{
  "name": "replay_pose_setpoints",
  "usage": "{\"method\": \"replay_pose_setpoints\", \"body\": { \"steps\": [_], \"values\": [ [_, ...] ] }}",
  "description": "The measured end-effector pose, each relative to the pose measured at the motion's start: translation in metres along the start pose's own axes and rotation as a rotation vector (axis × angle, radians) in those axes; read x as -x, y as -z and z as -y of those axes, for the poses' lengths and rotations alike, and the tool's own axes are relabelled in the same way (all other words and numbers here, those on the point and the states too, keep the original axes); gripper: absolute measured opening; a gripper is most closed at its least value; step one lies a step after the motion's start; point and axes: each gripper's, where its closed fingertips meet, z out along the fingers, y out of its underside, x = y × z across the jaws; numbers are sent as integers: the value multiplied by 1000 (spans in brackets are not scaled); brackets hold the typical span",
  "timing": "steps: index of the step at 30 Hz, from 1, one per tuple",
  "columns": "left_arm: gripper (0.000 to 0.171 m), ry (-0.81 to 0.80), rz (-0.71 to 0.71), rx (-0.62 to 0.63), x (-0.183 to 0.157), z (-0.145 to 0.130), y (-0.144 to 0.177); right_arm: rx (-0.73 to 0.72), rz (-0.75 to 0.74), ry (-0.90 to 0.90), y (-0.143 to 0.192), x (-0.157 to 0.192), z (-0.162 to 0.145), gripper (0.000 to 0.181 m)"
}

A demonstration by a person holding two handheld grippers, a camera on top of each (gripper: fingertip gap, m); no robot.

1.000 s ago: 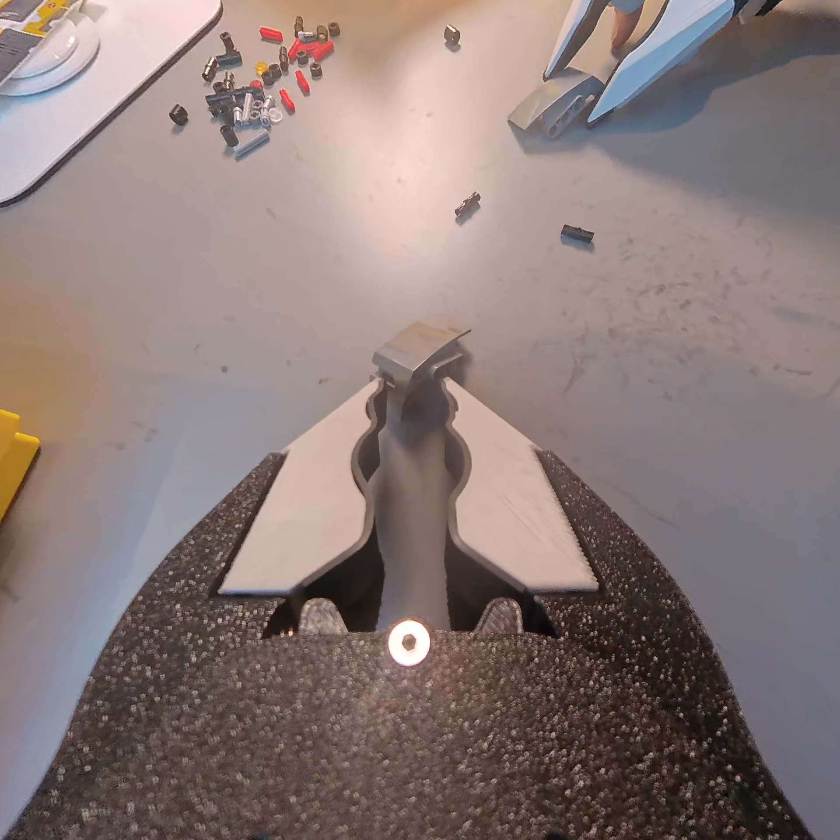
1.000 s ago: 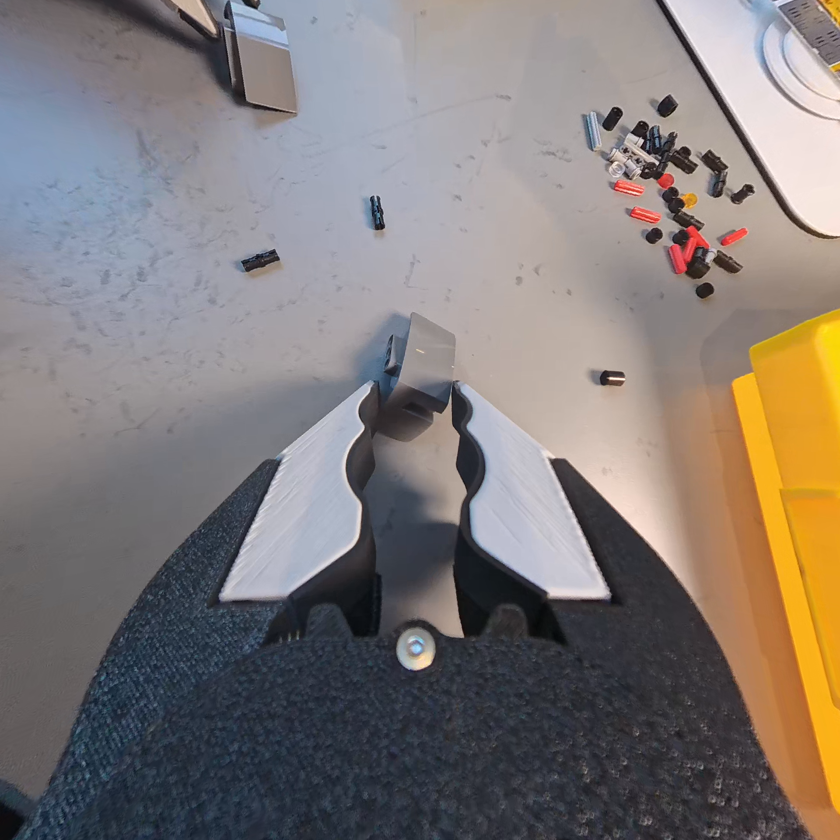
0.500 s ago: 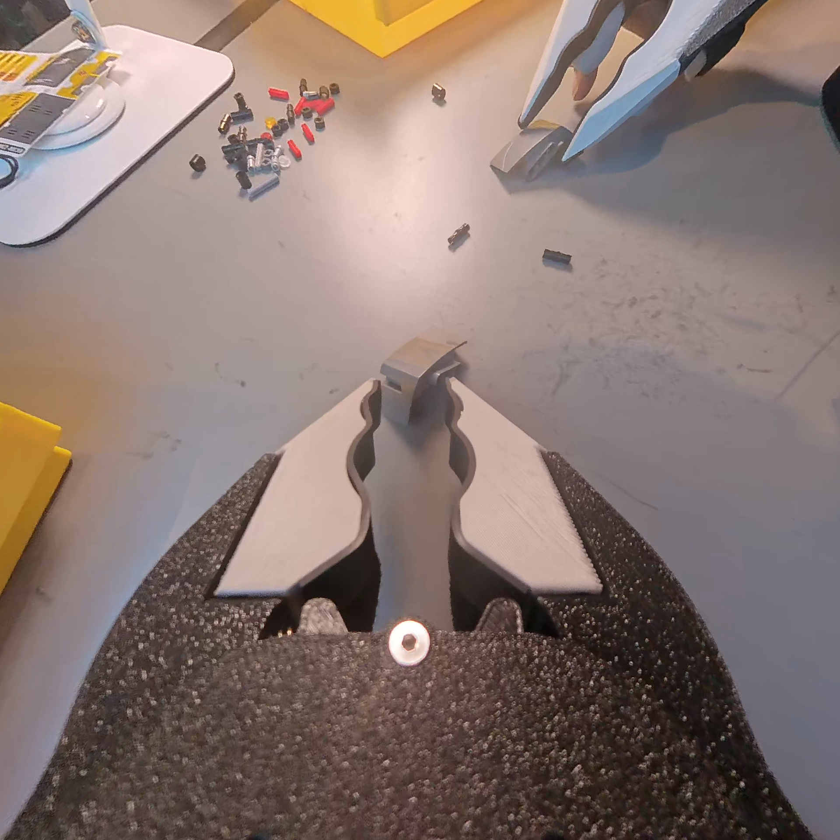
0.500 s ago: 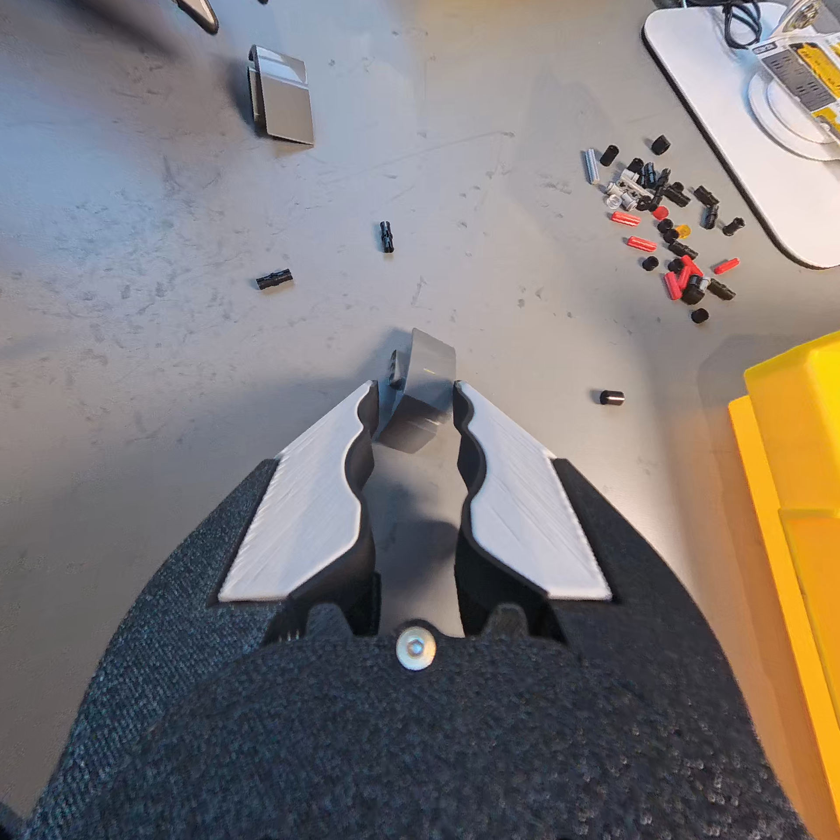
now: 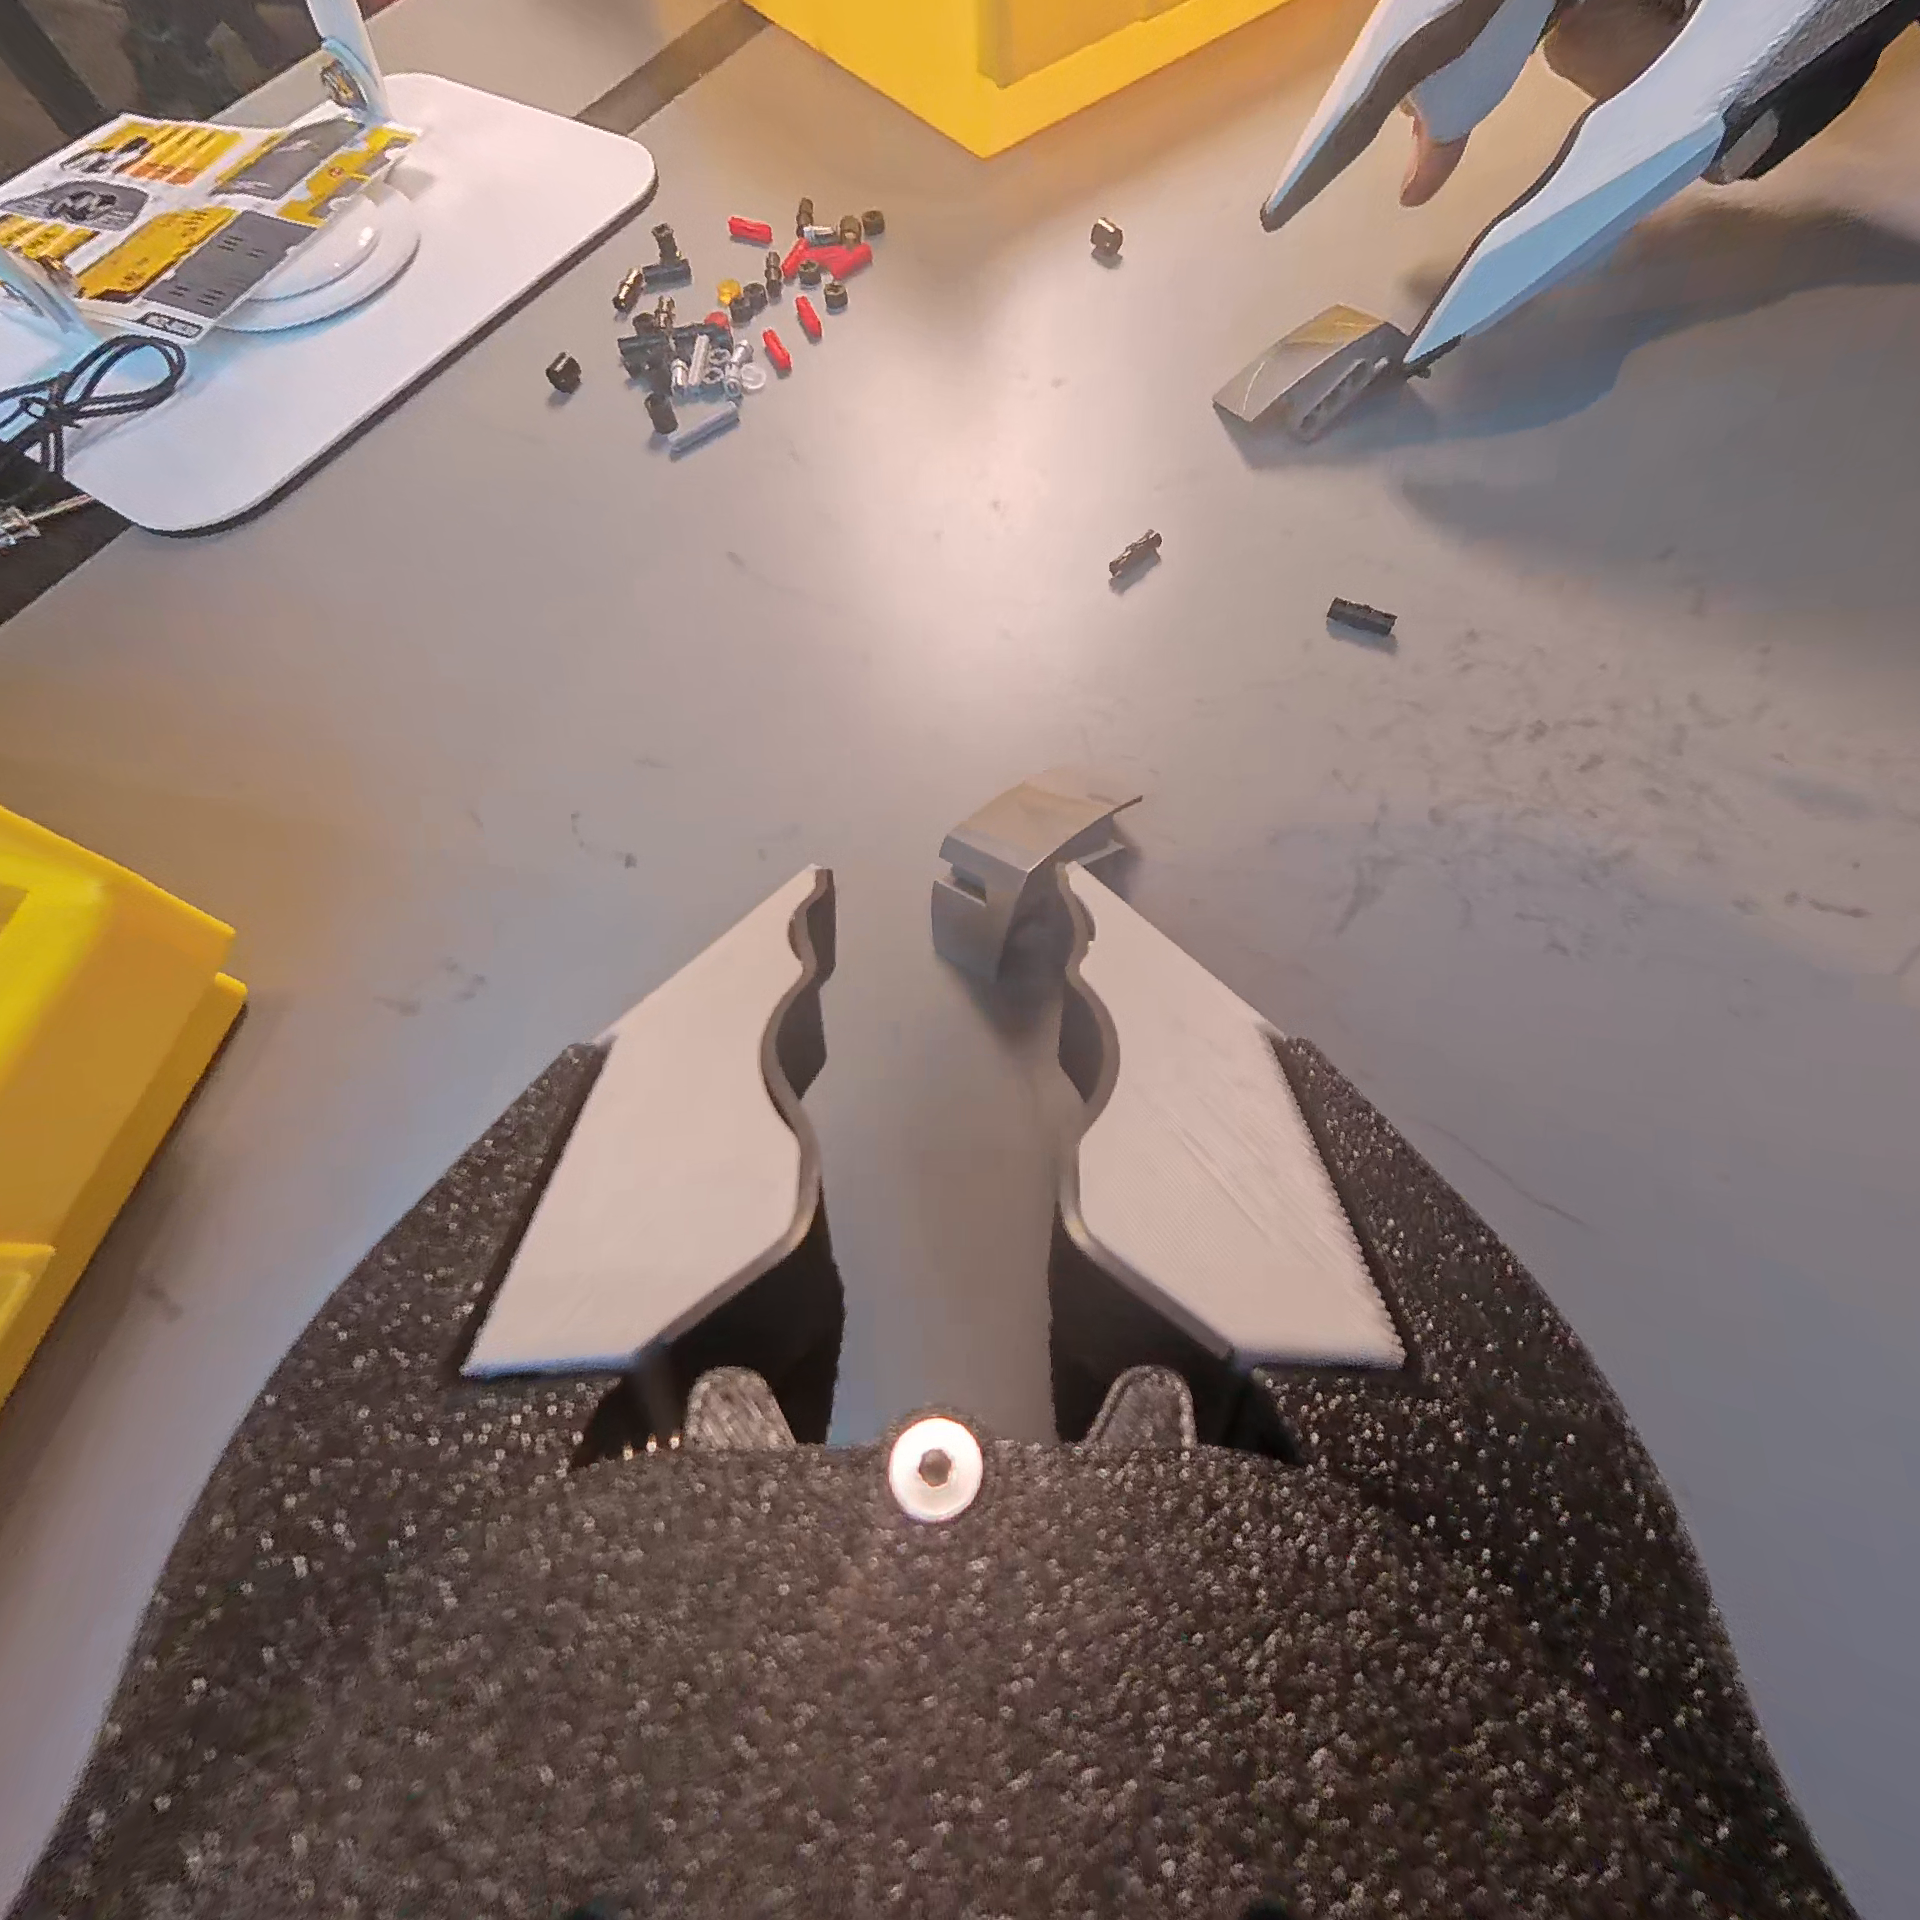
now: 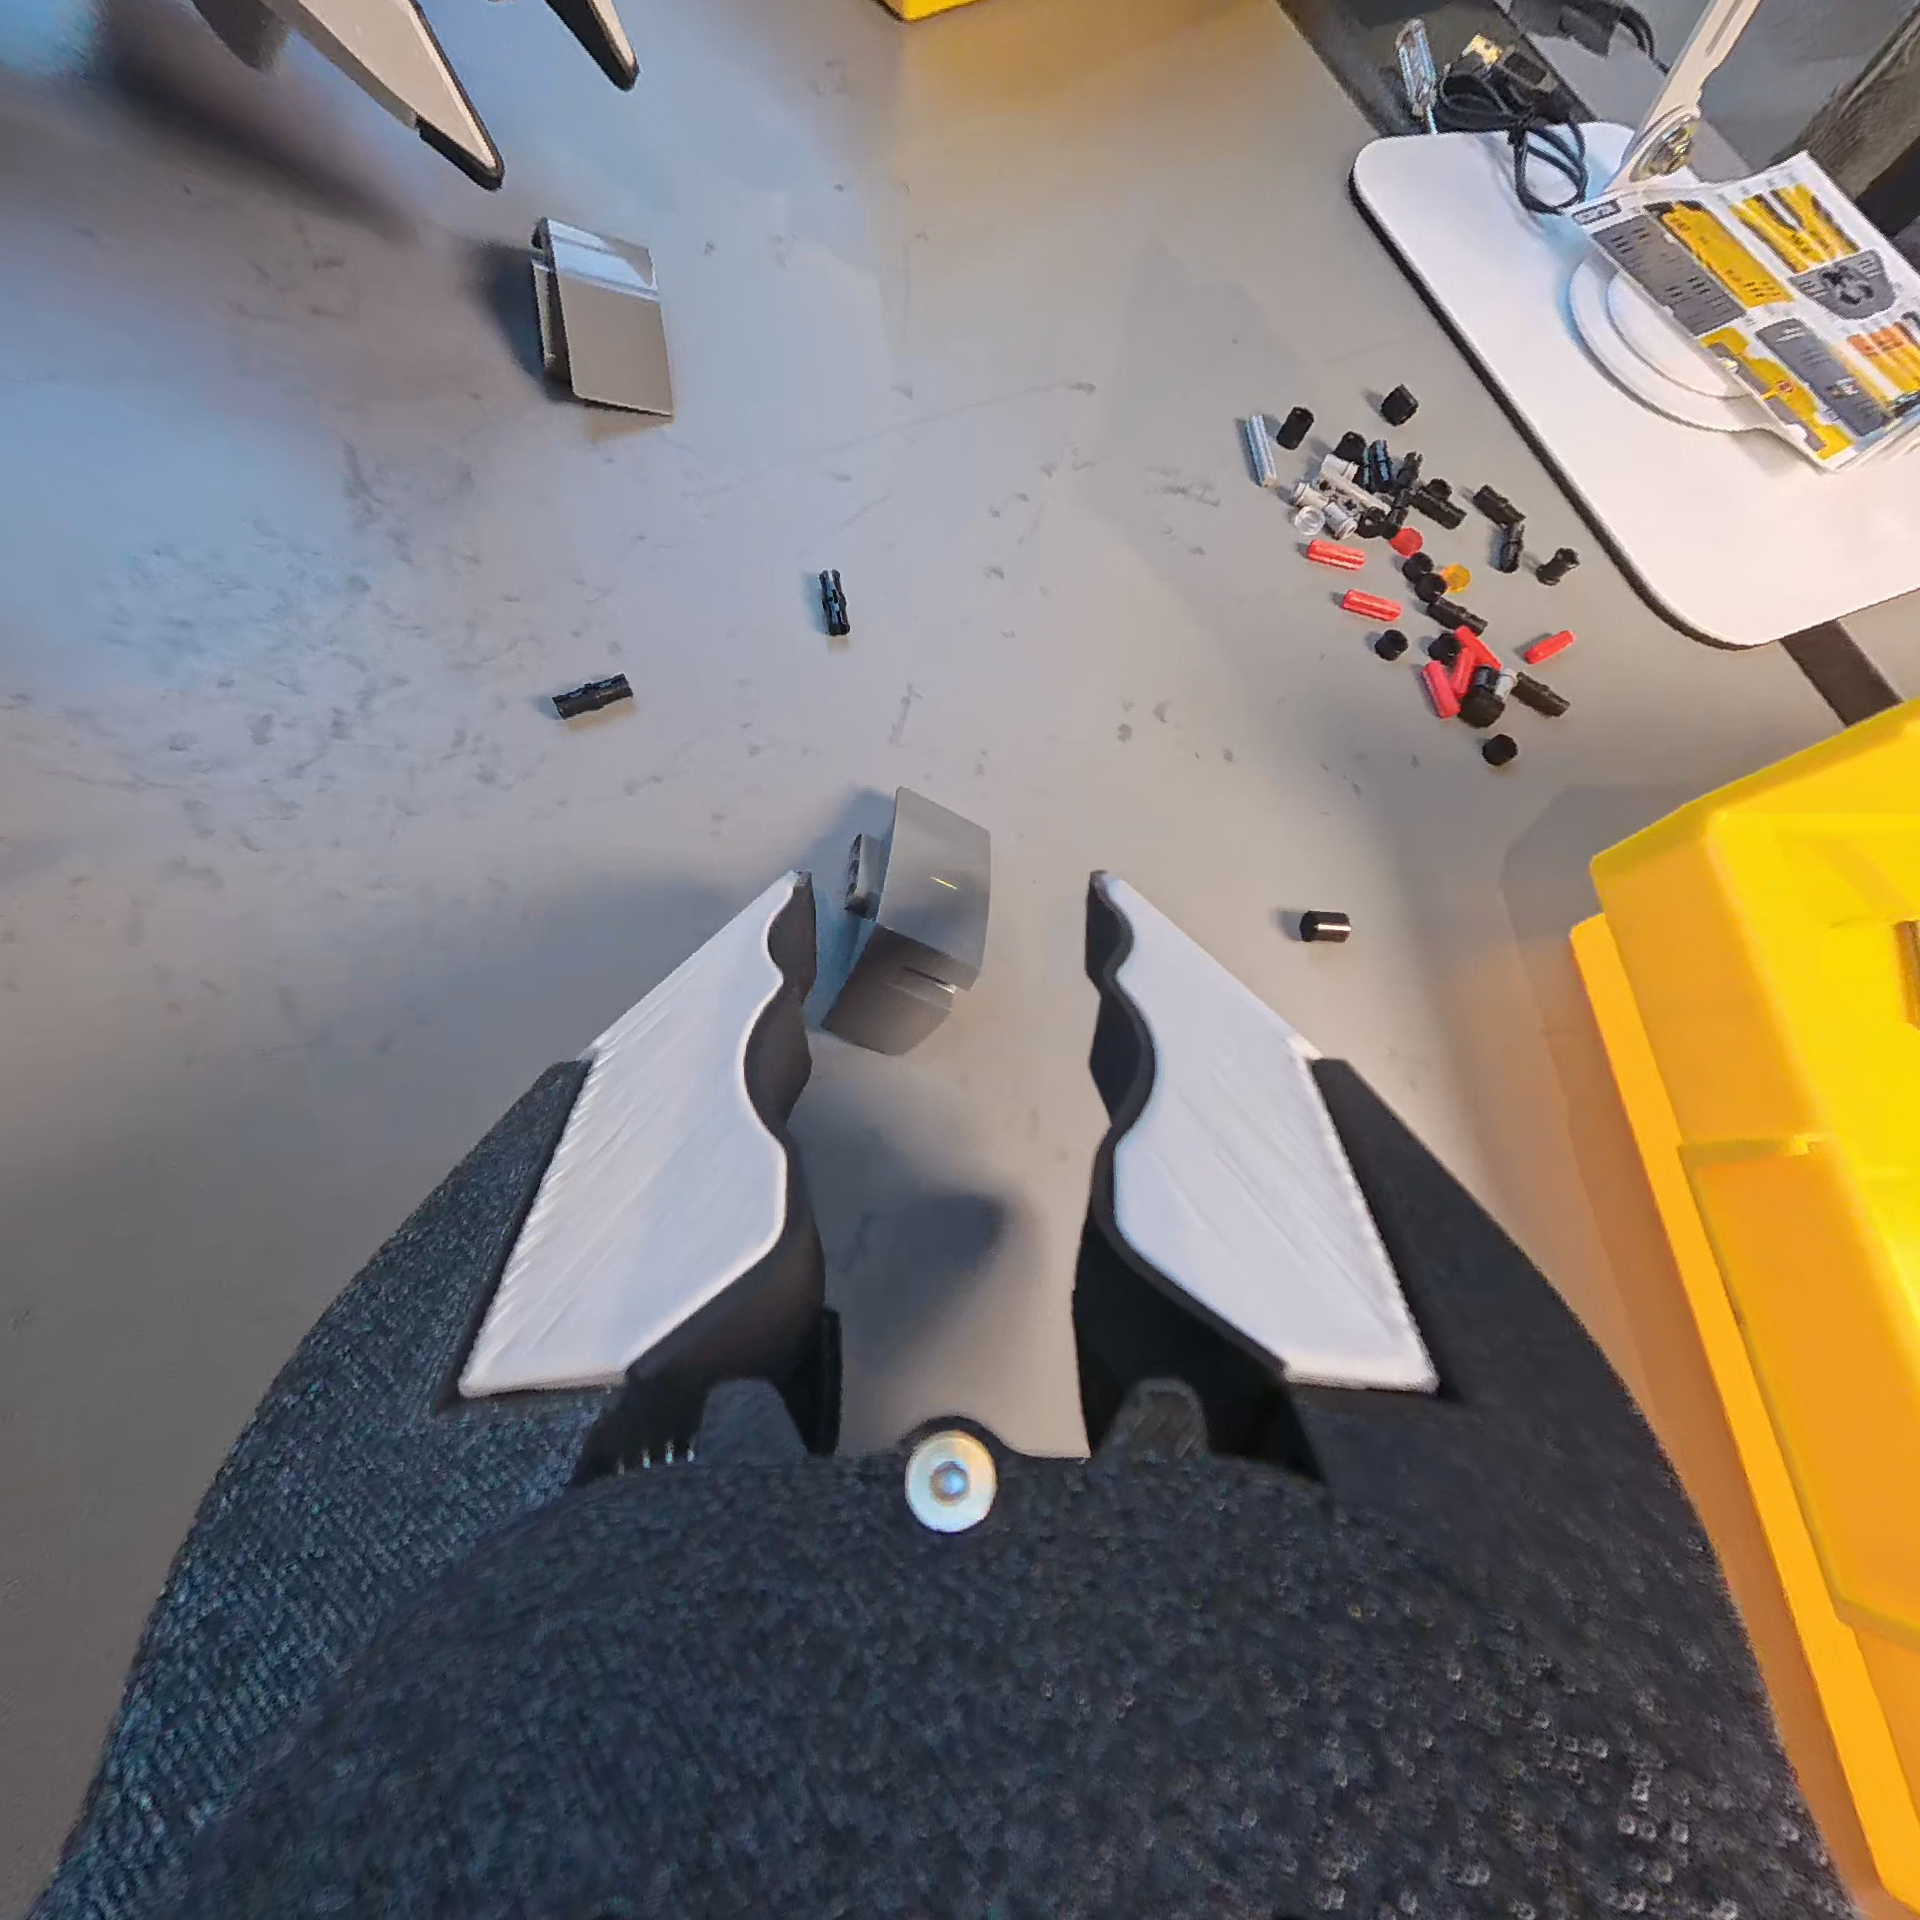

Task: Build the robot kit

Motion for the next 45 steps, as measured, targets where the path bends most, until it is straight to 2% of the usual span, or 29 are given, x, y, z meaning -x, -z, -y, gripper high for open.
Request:
{"method": "replay_pose_setpoints", "body": {
  "steps": [9, 12, 20, 24, 32, 37, 45],
  "values": [
    [35, -24, -23, 18, -7, -3, -3, -53, -31, 3, 2, -3, 11, 53],
    [31, -30, -26, 18, -9, -3, -5, -28, -9, 12, -2, 2, 7, 52],
    [17, -45, -13, 22, -12, -4, -8, 44, 3, 34, -4, 5, -7, 31],
    [13, -58, 5, 46, -14, -7, -12, 63, -10, 32, -3, 0, -12, 27],
    [19, -55, -34, 56, -24, -7, -14, 68, -83, 5, 4, -19, -17, 26],
    [28, -41, -45, 41, -21, -4, -9, -17, -128, 1, 14, -25, 2, 31],
    [28, -40, -57, 32, -21, -3, -8, -109, -116, 44, 13, -13, 24, 32]
  ]
}}
